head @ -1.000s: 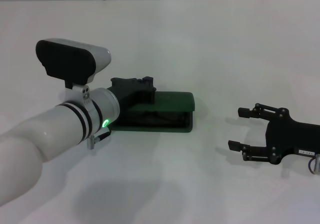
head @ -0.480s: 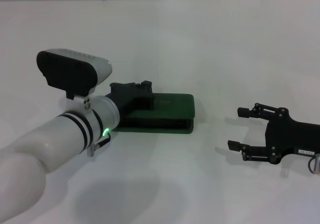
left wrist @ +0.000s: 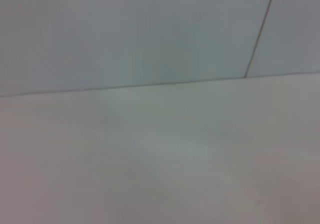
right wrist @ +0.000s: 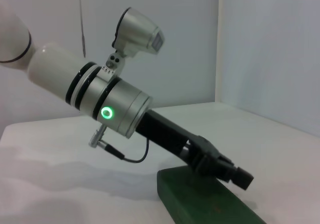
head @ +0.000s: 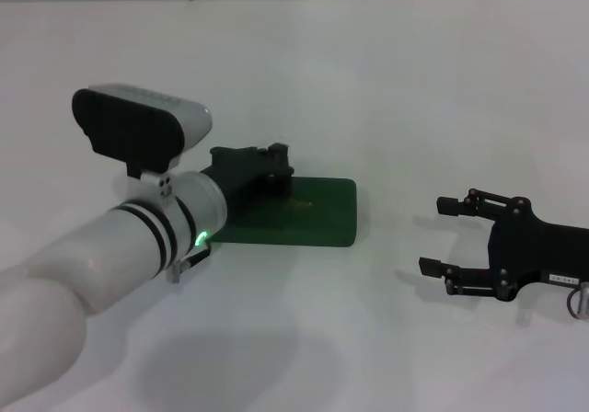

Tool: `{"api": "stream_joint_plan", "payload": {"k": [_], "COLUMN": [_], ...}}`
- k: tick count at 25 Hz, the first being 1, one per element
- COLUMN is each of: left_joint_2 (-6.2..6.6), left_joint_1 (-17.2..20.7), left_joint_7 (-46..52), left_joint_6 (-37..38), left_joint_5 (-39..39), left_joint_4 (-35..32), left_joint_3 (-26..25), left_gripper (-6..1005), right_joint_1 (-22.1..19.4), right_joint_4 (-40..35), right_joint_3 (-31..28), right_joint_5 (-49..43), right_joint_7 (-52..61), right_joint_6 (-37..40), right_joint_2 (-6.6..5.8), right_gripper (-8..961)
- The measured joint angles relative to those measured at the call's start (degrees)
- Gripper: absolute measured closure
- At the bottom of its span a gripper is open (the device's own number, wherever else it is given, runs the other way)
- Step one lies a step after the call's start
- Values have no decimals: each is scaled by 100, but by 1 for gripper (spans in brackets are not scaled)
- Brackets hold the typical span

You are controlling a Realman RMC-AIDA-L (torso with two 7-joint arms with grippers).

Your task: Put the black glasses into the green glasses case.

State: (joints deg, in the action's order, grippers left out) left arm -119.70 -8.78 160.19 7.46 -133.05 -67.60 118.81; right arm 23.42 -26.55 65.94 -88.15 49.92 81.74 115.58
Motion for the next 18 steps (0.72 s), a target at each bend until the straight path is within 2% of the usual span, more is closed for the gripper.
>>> {"api": "stream_joint_plan", "payload": {"k": [5, 7, 8, 9, 10, 14, 16, 18], "left_joint_2": [137, 252, 252, 320, 346, 240, 85, 12], "left_joint_1": [-43, -129, -129, -228, -416, -833, -1139, -1338], "left_joint_7": [-26, -107, -107, -276, -740, -1813, -3155, -4352], "left_joint_6": [412, 632, 632, 787, 1211, 2425, 3556, 4380], "left_joint_5": [415, 761, 761, 1076, 1845, 3086, 4228, 5064], "left_joint_4": [-443, -614, -614, -676, -668, -261, 414, 1077], "left_joint_3": [-200, -398, -398, -584, -967, -1998, -2898, -3517], "left_gripper": [1000, 1000, 1000, 1000, 1000, 1000, 1000, 1000], "right_joint_1": [-2, 0, 1, 2, 8, 31, 32, 34], "right_joint_4": [0, 0, 0, 0, 1, -1, -7, -11], "right_joint_3": [-11, -13, -18, -25, -33, -39, -38, -38], "right_joint_5": [0, 16, 28, 41, 49, 52, 54, 54], "right_joint_7": [0, 0, 4, 22, 64, 197, 199, 195], "right_joint_6": [1, 22, 35, 45, 57, 60, 60, 59], "right_joint_2": [0, 0, 0, 0, 0, 0, 1, 0], "right_gripper": [147, 147, 147, 147, 147, 147, 147, 147]}}
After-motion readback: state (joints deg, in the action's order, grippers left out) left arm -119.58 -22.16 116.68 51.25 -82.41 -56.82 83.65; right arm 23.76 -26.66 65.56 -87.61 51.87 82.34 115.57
